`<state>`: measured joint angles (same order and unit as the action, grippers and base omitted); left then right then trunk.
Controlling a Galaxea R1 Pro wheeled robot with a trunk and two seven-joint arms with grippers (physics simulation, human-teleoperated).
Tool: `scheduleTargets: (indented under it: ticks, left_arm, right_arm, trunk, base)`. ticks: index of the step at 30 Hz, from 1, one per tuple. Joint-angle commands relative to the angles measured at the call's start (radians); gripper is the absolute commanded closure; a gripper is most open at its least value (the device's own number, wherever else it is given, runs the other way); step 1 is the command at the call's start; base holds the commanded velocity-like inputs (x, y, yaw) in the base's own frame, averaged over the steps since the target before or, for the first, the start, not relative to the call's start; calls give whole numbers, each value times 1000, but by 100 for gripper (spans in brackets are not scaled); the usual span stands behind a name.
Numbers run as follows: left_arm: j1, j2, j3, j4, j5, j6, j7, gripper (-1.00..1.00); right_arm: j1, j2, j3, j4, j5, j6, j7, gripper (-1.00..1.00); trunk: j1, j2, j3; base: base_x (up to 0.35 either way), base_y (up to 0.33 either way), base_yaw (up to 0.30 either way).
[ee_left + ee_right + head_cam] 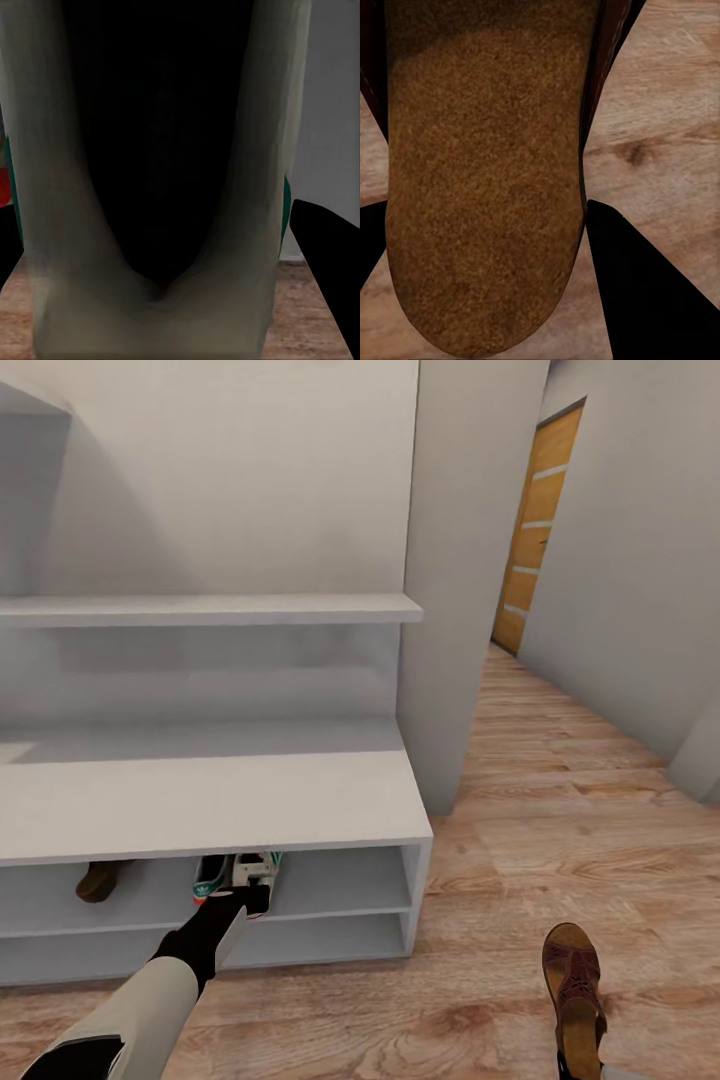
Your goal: Pick up the two gym shoes and the two sandals from the corridor floor and place them onto the hallstand (shoe rack) in the corridor, making sure they are on the rack and not on the floor. Arrange them so the two gym shoes are next to each other and the two sandals are next to each other.
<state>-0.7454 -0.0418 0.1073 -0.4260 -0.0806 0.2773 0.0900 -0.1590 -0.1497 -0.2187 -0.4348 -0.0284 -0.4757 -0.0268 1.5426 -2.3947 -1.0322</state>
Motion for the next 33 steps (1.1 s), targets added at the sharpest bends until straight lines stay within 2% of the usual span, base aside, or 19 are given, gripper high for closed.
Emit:
scheduleTargets:
  ticks: [1, 29, 30, 33]
  left_arm:
    - [0, -1, 6, -2, -8, 5, -1, 100]
    - [0, 0, 8, -5, -7, 3, -2, 100]
    - [0, 1, 8, -5, -7, 3, -2, -100]
    - [0, 4, 7, -5, -7, 2, -3, -100]
  right_arm:
    - [-1, 0, 1, 1, -5, -3, -1, 100]
    - [-1, 1, 1, 1, -5, -3, -1, 100]
    - [-1, 1, 1, 1, -5, -3, -1, 100]
    - [-1, 1, 1, 1, -5, -3, -1, 100]
  trunk:
    - [0, 0, -1]
    - [0, 0, -1]
    - [0, 0, -1]
    - [0, 0, -1]
  base:
    - [27, 11, 0]
    - [59, 17, 0]
    - [2, 0, 0]
    - [0, 0, 0]
